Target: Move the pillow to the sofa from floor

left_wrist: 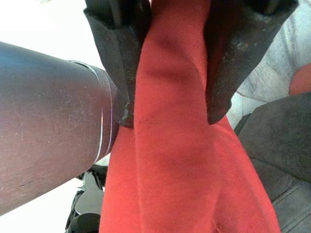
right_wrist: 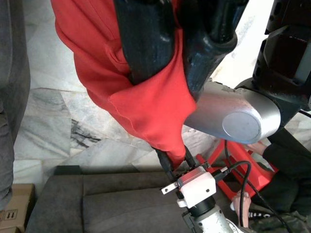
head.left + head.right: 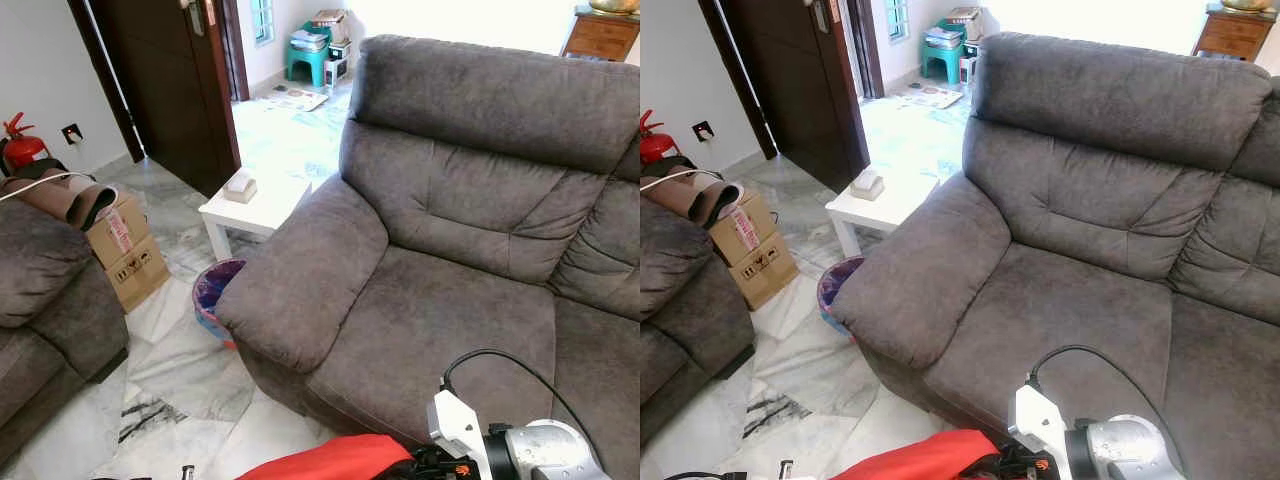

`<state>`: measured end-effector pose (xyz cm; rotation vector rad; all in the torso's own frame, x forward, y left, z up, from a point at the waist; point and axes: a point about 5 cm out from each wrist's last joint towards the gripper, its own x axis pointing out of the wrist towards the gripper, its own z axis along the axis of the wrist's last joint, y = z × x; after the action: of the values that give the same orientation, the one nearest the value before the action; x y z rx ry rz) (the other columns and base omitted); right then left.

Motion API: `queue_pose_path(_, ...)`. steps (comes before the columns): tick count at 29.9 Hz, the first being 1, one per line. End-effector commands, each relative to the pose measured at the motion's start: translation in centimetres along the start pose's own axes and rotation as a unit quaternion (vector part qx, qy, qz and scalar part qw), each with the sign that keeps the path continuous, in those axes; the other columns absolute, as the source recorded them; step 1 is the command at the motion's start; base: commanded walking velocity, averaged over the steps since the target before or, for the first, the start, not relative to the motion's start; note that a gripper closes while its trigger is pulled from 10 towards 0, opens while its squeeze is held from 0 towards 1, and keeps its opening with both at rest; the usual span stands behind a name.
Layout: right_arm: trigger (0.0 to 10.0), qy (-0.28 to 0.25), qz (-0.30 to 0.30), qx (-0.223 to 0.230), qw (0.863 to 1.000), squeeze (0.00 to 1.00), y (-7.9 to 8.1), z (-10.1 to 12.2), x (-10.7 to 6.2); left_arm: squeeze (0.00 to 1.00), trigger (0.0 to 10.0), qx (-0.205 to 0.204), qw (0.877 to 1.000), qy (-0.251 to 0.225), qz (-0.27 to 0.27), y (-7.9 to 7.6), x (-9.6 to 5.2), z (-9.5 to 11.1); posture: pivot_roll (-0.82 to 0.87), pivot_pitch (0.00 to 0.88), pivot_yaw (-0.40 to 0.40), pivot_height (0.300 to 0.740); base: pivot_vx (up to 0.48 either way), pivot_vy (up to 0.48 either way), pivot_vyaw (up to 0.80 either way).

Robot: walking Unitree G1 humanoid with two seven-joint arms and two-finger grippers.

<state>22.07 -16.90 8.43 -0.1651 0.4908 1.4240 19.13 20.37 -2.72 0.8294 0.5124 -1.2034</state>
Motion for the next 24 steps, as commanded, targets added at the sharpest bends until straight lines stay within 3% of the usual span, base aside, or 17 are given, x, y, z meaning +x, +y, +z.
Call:
queue_pose_path(1, 10.0, -0.039, 0.006, -0.044, 0.998, 0.0, -0.2, 2.0, 0.0, 0.0, 0.0, 0.002, 1.0, 0.021, -0.014, -0.6, -0.2, -0.7, 0.03, 0.09, 0.008, 0.74, 0.0, 0.0, 0.0)
queue_pose_path(13, 10.0, -0.037, -0.002, -0.035, 0.999, 0.0, -0.2, 1.4, -0.1, 0.0, 0.0, 0.003, 1.0, 0.008, -0.003, -0.3, -0.5, -0.3, 0.03, 0.093, 0.012, 0.74, 0.0, 0.0, 0.0)
queue_pose_path(24, 10.0, -0.034, -0.006, -0.031, 0.999, 0.0, -0.3, 1.0, 0.2, 0.0, 0.0, -0.005, 0.999, -0.035, 0.04, 1.2, -0.4, 1.4, 0.03, 0.091, 0.015, 0.74, 0.0, 0.0, 0.0)
